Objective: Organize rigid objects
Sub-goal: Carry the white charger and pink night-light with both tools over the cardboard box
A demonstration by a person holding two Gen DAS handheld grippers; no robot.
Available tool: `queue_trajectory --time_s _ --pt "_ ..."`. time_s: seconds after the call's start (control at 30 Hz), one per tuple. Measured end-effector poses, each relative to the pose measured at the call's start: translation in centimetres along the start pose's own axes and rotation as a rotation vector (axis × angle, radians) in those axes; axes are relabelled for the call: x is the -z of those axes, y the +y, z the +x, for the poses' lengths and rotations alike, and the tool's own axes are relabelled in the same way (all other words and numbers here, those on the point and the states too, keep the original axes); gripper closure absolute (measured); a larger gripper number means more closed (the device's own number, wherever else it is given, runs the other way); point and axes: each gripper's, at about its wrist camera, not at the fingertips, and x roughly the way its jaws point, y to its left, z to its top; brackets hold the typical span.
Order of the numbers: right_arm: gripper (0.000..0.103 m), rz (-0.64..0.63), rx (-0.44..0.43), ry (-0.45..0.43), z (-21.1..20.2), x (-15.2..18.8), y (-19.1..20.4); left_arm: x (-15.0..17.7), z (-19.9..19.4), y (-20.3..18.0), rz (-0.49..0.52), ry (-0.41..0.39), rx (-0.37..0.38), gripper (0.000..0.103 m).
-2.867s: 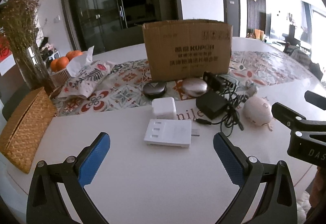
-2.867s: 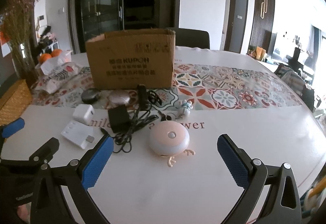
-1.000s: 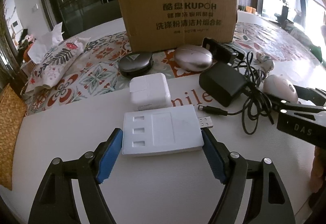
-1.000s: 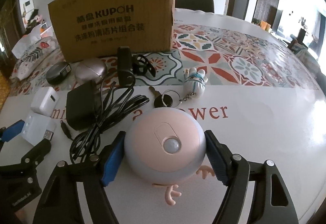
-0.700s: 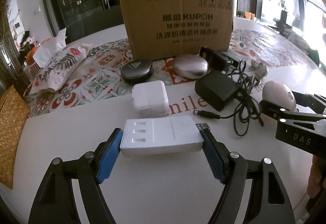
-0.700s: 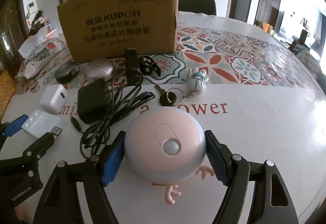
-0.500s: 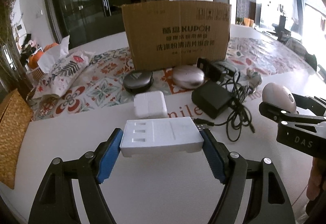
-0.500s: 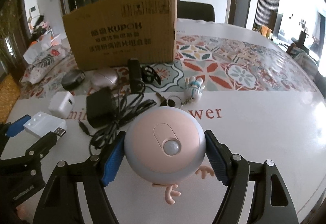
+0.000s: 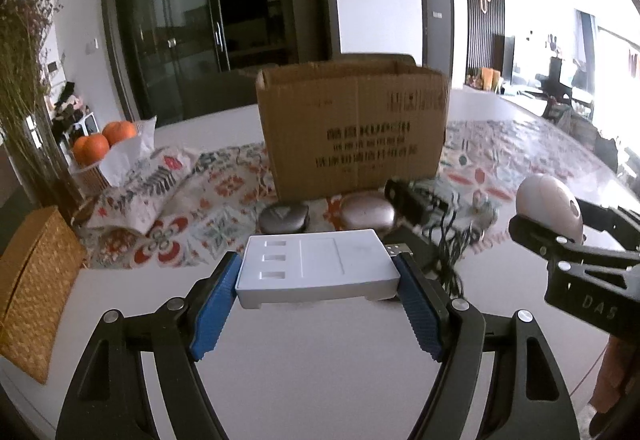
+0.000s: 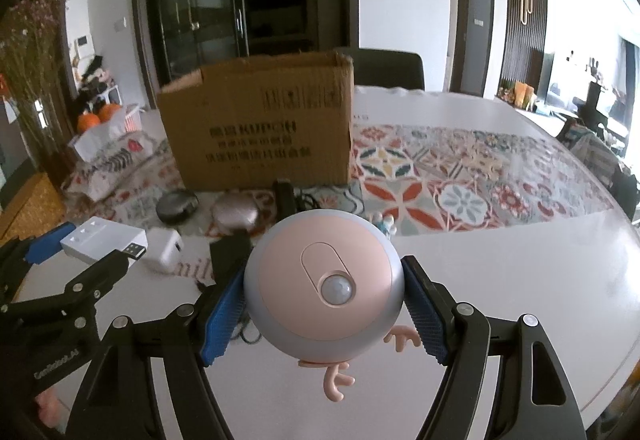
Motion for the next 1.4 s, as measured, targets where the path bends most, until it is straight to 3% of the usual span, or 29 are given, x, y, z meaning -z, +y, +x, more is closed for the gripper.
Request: queue_trajectory --time_s 0.67,1.4 --pt "0.028 0.064 -0.077 -0.074 -0.2 -6.1 -0.5 -7.0 -0.9 0.3 0.004 -0.128 -0.016 0.026" --pt "0.028 0.028 -0.127 -0.123 1.7 -16.2 -0.2 -16.4 1.8 1.8 0.004 -0.13 0.035 0.026"
